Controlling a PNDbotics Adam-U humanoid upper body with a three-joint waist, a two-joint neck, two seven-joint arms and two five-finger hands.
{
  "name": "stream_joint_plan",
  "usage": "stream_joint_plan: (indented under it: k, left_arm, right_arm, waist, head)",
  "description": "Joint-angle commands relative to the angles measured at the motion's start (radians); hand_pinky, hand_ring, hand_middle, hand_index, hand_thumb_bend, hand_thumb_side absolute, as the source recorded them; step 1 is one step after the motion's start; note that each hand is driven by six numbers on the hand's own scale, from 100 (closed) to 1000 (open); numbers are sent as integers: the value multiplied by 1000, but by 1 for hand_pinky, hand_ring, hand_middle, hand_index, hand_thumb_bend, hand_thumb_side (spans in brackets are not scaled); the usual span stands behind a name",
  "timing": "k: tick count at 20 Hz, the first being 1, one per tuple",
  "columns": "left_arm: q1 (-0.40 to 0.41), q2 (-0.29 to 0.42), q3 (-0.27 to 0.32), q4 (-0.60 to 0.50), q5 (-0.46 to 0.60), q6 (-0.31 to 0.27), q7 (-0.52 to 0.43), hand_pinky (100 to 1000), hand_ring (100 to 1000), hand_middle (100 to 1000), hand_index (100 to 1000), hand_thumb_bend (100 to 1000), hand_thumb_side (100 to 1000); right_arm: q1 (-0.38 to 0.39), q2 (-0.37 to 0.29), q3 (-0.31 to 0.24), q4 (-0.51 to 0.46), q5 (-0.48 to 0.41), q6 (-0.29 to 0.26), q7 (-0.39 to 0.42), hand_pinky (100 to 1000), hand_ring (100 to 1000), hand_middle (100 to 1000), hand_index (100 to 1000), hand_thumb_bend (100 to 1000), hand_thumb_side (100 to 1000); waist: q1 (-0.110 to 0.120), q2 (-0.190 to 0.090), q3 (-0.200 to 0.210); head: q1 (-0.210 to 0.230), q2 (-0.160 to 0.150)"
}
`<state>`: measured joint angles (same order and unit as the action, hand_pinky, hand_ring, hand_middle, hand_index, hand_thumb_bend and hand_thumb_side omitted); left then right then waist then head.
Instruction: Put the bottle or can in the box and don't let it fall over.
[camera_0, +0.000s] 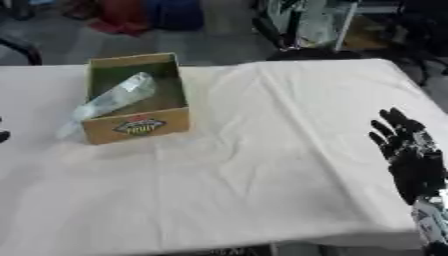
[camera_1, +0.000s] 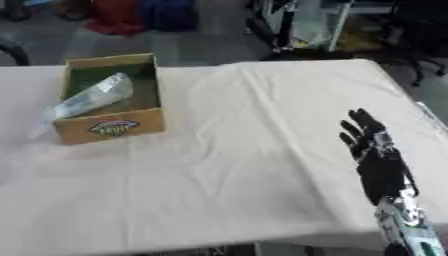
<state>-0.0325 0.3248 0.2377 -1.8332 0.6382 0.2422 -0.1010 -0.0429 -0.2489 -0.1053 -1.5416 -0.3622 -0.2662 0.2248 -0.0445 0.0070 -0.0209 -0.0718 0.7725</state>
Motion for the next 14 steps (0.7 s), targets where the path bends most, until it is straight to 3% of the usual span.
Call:
stream_joint_plan:
  k: [1, 14]
  left_arm:
    - [-8, 11, 0, 4, -46, -17, -23, 796, 803, 779, 925, 397, 995]
    - [-17, -25, -14, 53, -229, -81, -78, 797, 801, 776, 922, 413, 976]
  right_arm:
    - [-9, -7, 5, -32, 47, 7, 2, 1000, 1000, 1000, 1000, 100, 855]
    - [-13, 26, 27, -54, 230, 13, -22, 991, 966, 1000, 1000, 100, 852]
  waist:
    - [5, -12, 0]
    - [5, -14, -1]
  head:
    - [4, -2]
    - [10, -2]
